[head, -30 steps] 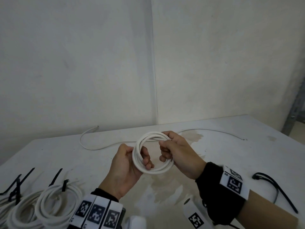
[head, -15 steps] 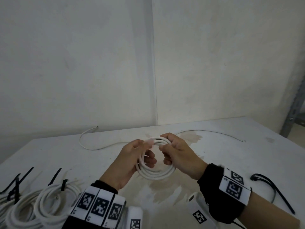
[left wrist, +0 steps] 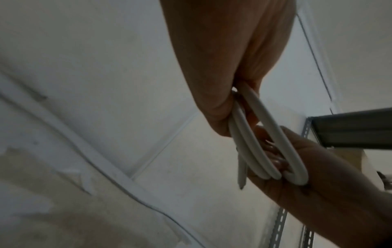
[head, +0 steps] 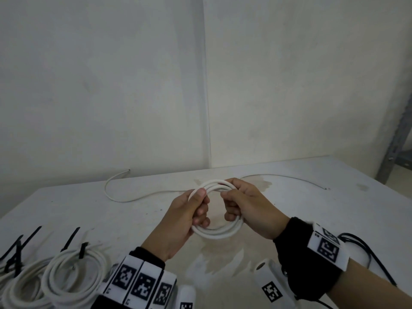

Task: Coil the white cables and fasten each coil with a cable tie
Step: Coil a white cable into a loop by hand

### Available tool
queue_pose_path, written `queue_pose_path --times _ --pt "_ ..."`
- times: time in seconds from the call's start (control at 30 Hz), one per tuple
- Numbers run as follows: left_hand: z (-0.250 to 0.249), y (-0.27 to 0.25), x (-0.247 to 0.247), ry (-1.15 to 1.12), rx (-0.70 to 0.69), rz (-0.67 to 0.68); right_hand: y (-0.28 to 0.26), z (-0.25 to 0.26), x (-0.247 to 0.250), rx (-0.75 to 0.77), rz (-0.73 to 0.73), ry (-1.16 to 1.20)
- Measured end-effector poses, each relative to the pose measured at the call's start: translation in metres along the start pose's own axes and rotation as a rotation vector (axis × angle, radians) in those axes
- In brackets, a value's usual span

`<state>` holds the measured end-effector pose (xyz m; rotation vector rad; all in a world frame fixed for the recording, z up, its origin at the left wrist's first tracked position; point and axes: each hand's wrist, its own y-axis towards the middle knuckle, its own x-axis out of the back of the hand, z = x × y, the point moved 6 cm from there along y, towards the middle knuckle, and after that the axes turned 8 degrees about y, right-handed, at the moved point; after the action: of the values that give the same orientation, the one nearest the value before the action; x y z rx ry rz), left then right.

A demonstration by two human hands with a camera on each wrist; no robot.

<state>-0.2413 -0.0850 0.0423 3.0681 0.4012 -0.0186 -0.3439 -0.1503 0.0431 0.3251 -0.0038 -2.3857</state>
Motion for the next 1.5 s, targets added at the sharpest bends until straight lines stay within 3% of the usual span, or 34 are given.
queue_pose_path --times 0.17,0.3,0.53,0.73,0.87,0.97,1.07,1.2,1.3,1.4,1.5 --pt "0.005 0.000 0.007 0.012 0.024 -0.238 -0.001 0.001 -0.009 0.114 0.049 -0.125" --pt "0.008 0.002 0.009 0.018 0.069 -0.349 -0.004 -0.002 -0.011 0.138 0.081 -0.054" --pt "0.010 0.005 -0.002 -0.012 0.052 -0.353 0.000 -0.002 -0.002 0.175 -0.110 -0.005" --pt "0.014 0.008 0.000 -0.010 0.038 -0.394 -0.009 -0.001 0.007 0.197 -0.003 -0.257" --pt "0.018 0.010 -0.004 -0.161 0.045 -0.423 -0.015 -0.007 0.014 0.137 0.051 -0.128" --pt "0.024 0.012 -0.016 -0.253 0.046 -0.362 -0.014 0.001 0.021 0.231 -0.047 -0.193" --pt "0.031 0.013 -0.026 -0.286 0.074 -0.182 -0.012 0.008 0.031 0.253 -0.112 -0.267" --pt "0.029 0.016 -0.025 -0.176 0.226 0.101 -0.014 0.010 0.033 0.203 0.019 -0.399" --pt "0.023 0.015 -0.034 0.078 0.278 0.243 -0.015 0.012 0.029 0.168 0.095 -0.551" --pt "0.018 0.012 -0.046 0.198 0.207 0.195 -0.015 0.014 0.028 0.170 0.118 -0.616" --pt "0.019 0.011 -0.051 0.132 0.174 0.097 -0.015 0.017 0.031 0.188 0.077 -0.535"
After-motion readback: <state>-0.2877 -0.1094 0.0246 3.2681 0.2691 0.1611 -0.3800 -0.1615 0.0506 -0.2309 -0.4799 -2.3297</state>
